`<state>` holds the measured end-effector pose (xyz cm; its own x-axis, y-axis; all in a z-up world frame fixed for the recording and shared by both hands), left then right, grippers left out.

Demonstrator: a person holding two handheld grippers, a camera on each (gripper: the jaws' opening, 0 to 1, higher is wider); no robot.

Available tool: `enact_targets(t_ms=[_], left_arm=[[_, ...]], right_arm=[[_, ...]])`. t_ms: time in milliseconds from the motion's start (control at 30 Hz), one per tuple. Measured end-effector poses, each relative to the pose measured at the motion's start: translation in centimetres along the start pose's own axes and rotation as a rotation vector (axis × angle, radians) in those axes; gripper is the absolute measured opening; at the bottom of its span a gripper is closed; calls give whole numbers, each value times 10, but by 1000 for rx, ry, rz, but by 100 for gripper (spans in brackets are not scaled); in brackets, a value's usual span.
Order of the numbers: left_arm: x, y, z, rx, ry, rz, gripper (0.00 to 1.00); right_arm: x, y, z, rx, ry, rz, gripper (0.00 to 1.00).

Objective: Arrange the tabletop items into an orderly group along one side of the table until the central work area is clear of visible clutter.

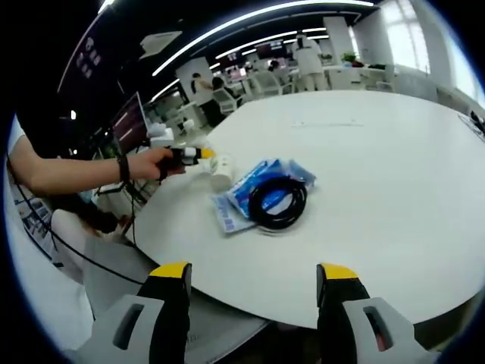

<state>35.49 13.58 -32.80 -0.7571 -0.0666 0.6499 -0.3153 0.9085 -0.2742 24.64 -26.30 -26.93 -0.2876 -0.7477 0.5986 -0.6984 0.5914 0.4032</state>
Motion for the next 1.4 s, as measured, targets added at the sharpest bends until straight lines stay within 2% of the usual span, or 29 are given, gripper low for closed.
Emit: enact_targets(t_ms=[300,500,667,900,1167,1200,1400], left_arm=[[-2,3,0,1,4,-3,46],[1,3,-6,12,-21,24,49],[-11,15,-8,26,-26,19,49],[-18,23,-10,-2,-37,17,47],[-20,21,-17,-42,-69,19,41],[-21,21,-17,-42,-74,20,38],[-20,16,-15,-20,-88,-16,38]], right_arm=[[-3,-5,-2,-2,0,-7,68],[-9,-10,-6,-4,-4,-20,68],[-16,-14,-9,-3,-1,-37,68],[-23,-15,-12,-1,0,-60,68],[-22,-16,-10,-3,5,-68,68],[-22,-17,-10,-3,5,-68,68],[-17,-22,-8,-15,-2,-59,68]])
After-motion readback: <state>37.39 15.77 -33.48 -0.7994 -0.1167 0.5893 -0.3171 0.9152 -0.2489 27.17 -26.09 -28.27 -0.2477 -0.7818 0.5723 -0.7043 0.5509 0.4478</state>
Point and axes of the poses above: the point that each gripper's makers call its tool centre point, and the gripper's own axes: x roughly backward along the fingers, y roughly to its left, z roughly out of its underside, the point moved 4 cm from there along x, roughly backward along the fingers, and after that the axes turned 7 degrees about -z, right-handed, at the moved point
